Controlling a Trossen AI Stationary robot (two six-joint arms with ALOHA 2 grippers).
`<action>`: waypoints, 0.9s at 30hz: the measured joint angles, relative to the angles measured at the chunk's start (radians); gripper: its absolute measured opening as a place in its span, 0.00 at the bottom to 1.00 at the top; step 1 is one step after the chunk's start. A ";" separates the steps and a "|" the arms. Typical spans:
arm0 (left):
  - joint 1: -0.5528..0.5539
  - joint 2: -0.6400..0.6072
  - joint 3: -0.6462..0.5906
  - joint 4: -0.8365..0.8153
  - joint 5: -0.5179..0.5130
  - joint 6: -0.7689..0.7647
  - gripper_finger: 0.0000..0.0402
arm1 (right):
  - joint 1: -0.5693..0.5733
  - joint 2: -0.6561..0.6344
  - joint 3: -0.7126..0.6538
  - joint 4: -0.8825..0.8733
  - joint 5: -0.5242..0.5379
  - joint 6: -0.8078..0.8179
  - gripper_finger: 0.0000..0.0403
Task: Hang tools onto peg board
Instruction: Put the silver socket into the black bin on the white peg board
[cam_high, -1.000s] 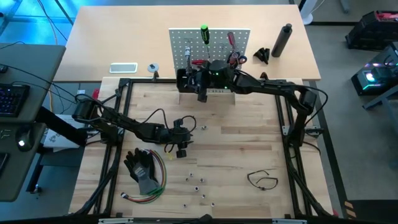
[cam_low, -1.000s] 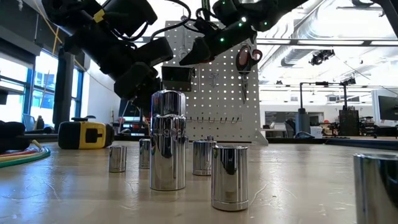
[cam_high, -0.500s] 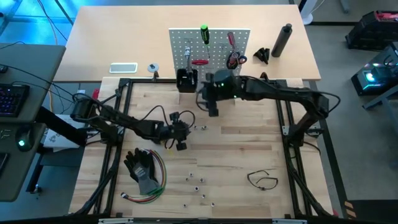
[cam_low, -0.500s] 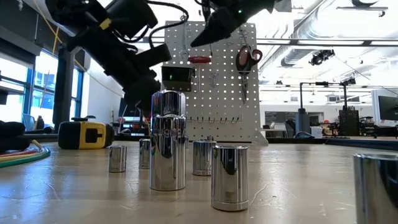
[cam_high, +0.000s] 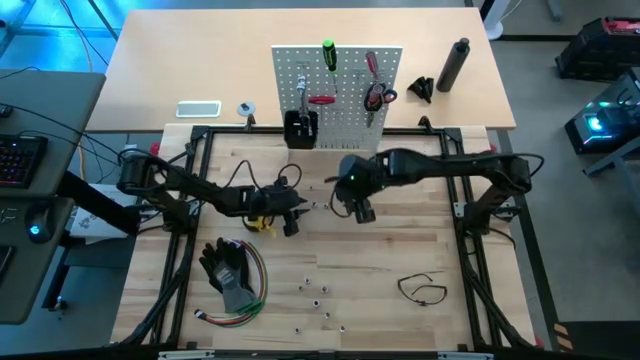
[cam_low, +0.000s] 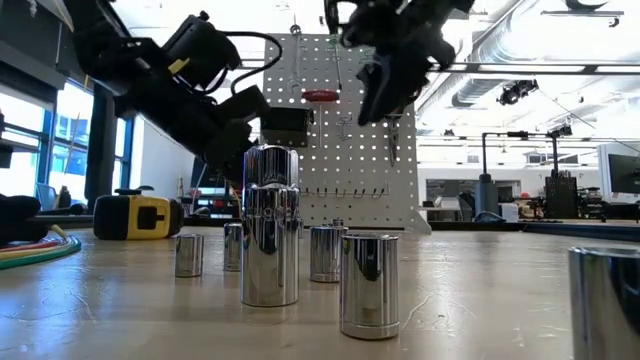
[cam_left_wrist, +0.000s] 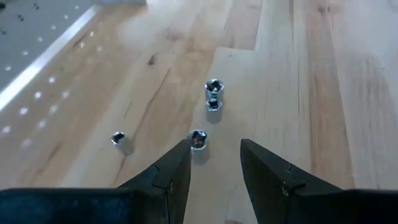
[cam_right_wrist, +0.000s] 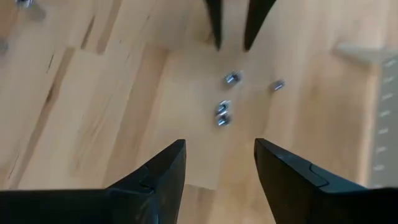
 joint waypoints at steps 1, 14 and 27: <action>0.000 0.009 -0.001 0.008 0.005 -0.004 0.33 | 0.009 0.000 -0.020 0.009 -0.001 0.009 0.46; 0.000 0.177 0.023 0.139 -0.043 -0.039 0.33 | 0.052 0.001 -0.266 0.161 -0.003 0.162 0.46; 0.041 0.256 0.023 0.203 -0.052 -0.104 0.33 | 0.055 0.001 -0.349 0.256 -0.005 0.207 0.46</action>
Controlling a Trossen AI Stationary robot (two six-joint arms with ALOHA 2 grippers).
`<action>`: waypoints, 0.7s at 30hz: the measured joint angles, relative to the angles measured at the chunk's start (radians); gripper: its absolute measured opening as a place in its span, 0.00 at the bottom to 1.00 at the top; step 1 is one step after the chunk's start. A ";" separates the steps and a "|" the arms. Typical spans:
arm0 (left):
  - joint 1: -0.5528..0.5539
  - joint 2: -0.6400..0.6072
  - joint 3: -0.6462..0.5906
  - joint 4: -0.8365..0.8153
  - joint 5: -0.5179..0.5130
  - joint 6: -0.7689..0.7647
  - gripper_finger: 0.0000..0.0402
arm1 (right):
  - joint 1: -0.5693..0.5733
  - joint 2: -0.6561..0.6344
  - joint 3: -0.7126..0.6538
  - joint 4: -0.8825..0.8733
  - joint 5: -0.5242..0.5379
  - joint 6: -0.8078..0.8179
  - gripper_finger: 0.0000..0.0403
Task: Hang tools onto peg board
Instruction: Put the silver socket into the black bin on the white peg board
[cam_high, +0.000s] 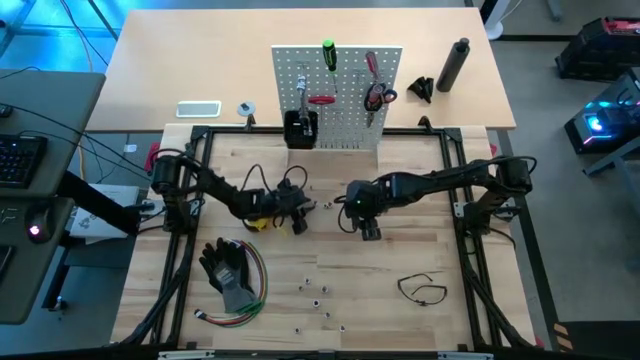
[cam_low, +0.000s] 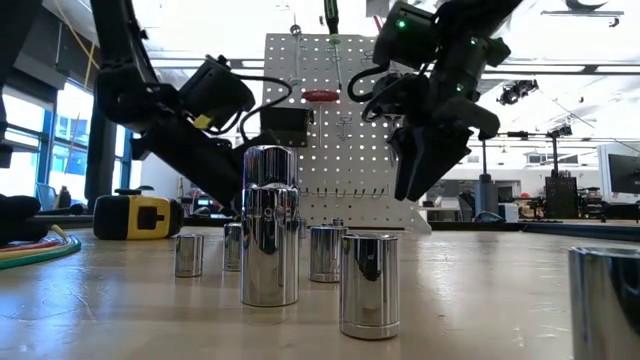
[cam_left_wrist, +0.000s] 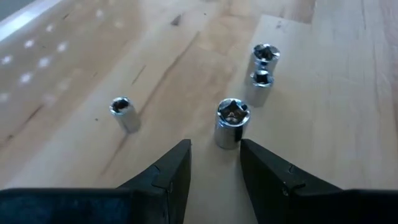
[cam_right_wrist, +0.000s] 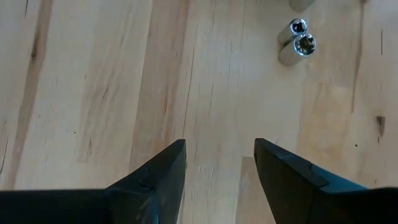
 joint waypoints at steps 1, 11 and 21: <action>0.002 0.000 0.000 0.004 0.004 0.007 0.33 | 0.000 0.000 -0.003 0.009 0.000 0.000 0.46; 0.030 0.000 0.026 0.026 0.031 0.038 0.33 | 0.000 0.000 -0.009 0.056 -0.001 -0.008 0.46; 0.057 0.000 0.047 -0.029 0.052 0.049 0.32 | 0.001 0.000 -0.009 0.059 -0.002 0.008 0.46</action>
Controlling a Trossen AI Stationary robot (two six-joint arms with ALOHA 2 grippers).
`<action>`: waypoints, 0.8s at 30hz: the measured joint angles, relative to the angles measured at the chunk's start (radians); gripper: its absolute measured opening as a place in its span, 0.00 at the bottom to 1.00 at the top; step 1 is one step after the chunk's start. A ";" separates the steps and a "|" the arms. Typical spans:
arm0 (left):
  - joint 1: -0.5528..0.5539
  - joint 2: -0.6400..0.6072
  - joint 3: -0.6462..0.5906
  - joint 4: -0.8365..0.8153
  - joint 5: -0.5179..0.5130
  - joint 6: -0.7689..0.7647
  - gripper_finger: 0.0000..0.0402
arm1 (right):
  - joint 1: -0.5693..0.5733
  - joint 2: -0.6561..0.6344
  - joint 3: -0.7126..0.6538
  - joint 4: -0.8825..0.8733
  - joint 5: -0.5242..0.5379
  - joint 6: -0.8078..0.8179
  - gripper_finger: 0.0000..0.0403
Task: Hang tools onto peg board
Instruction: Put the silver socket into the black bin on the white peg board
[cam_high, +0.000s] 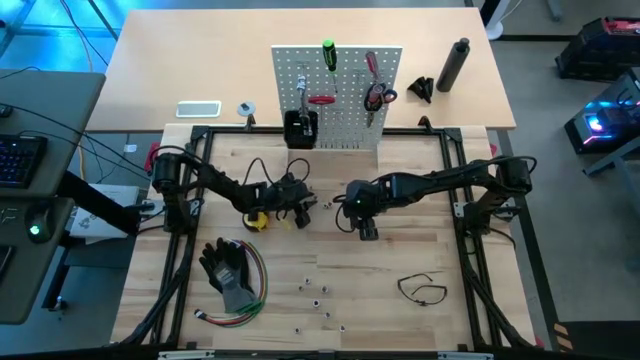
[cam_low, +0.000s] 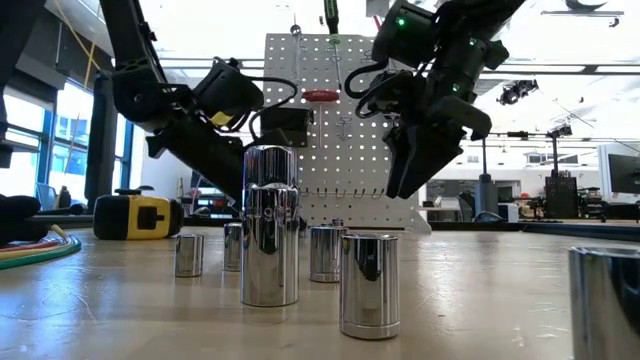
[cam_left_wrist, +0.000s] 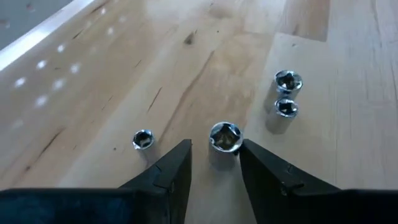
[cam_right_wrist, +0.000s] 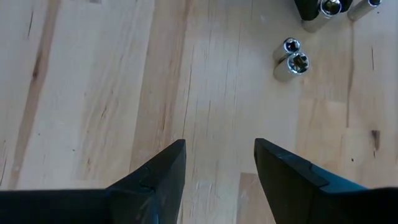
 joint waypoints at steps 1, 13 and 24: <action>0.000 0.000 0.000 -0.003 0.007 0.000 0.31 | 0.000 0.000 0.000 0.001 0.000 0.000 0.46; -0.001 0.008 0.000 0.033 0.025 0.005 0.20 | 0.000 0.000 0.000 0.015 0.000 0.000 0.46; -0.002 0.008 0.000 0.033 0.026 0.010 0.13 | 0.005 0.000 0.000 0.015 0.000 0.004 0.46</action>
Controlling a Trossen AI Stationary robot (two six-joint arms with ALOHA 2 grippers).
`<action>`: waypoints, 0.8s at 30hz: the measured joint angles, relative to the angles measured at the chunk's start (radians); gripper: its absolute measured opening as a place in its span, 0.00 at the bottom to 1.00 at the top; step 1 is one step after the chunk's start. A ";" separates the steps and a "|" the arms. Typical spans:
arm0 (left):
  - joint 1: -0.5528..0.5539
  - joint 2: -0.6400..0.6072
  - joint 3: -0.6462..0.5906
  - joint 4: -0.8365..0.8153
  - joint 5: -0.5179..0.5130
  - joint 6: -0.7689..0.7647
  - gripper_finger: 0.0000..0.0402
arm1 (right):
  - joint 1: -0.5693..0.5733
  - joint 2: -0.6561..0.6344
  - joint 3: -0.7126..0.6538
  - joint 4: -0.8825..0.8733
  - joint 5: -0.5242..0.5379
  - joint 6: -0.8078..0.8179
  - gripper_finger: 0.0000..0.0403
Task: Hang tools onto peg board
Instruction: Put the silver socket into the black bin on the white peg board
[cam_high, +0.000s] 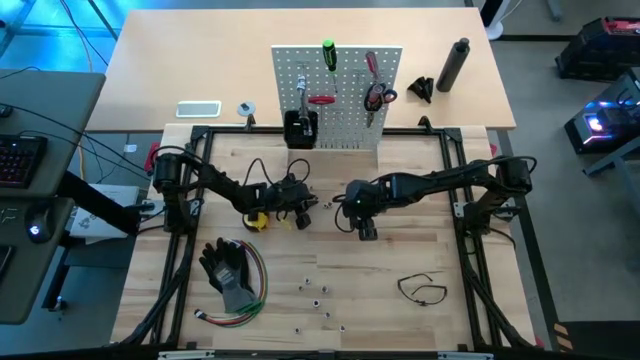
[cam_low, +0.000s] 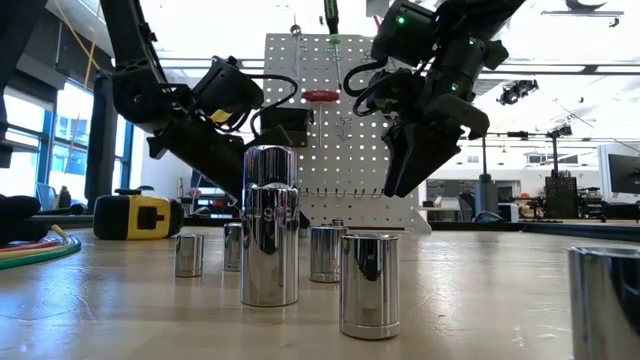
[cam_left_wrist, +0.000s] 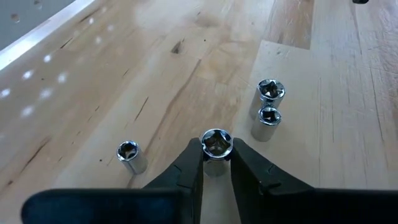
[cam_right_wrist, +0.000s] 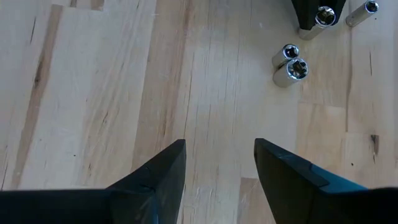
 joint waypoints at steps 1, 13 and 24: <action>0.000 0.000 0.000 0.000 0.000 0.000 0.13 | 0.000 0.000 0.000 0.000 0.000 0.003 0.46; -0.022 -0.156 0.000 -0.141 -0.018 0.038 0.12 | 0.000 0.000 0.000 -0.009 0.000 0.003 0.46; -0.005 -0.569 0.000 -0.284 -0.129 0.194 0.12 | 0.000 0.000 0.000 0.008 0.000 -0.003 0.46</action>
